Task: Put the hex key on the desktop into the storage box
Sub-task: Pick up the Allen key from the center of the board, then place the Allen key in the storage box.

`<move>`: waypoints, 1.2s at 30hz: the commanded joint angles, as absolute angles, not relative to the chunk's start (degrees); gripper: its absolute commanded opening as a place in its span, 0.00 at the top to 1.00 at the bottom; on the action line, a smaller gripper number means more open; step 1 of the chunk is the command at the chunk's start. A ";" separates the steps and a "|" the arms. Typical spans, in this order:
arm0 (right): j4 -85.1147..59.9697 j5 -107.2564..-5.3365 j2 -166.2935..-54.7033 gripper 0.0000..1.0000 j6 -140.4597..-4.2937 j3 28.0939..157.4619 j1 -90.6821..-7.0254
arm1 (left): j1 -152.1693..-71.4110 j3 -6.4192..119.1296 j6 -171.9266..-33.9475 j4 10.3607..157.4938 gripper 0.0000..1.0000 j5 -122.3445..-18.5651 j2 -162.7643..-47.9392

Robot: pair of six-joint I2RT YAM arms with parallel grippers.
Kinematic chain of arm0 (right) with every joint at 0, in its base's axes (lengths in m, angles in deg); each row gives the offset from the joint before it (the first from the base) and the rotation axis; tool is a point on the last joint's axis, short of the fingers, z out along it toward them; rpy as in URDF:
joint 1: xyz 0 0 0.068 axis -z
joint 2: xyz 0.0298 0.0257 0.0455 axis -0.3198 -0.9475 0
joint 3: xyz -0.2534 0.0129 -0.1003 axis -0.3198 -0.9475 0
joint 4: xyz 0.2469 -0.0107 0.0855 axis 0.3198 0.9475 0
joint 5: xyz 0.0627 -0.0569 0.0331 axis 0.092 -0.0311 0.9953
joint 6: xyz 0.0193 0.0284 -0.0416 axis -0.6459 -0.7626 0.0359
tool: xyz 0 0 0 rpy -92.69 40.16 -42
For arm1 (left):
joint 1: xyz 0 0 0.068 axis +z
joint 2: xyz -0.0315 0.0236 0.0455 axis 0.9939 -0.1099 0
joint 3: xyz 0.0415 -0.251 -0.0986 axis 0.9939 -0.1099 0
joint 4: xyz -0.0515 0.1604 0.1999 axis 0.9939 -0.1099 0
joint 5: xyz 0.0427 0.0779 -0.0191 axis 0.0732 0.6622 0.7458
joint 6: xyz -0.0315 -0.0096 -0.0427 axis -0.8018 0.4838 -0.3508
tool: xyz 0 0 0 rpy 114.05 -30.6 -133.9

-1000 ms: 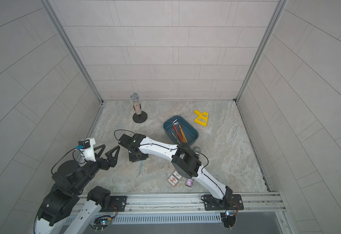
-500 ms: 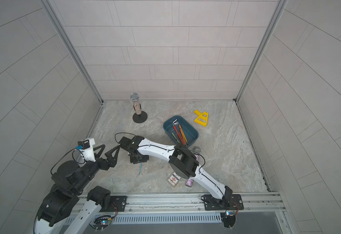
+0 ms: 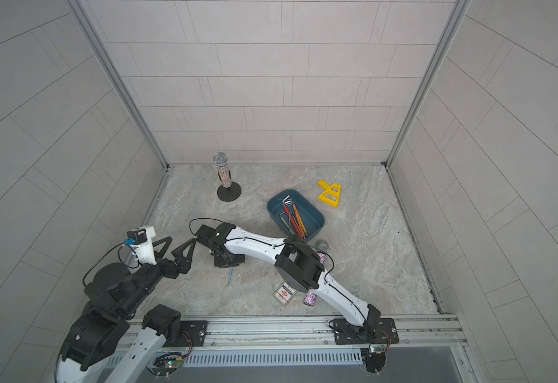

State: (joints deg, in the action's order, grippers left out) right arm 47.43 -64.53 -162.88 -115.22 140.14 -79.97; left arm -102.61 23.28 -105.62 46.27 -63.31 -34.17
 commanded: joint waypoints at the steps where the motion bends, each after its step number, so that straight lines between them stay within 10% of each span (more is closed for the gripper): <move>1: 49.55 -65.89 -164.90 0.86 -116.65 140.04 -79.65 | -102.23 23.06 -105.86 46.96 0.03 -63.66 -33.64; 10: 49.33 -65.99 -164.11 1.00 -117.92 140.39 -78.95 | -102.01 23.06 -105.79 47.05 0.03 -64.00 -33.79; 36: 48.83 -81.22 -139.85 1.00 -98.64 132.65 -69.90 | -101.80 22.80 -105.93 47.32 0.03 -65.50 -36.94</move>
State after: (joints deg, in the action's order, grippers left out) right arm 47.86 -78.38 -142.45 -104.77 134.19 -73.02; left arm -102.08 23.28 -105.66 46.32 -64.86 -36.25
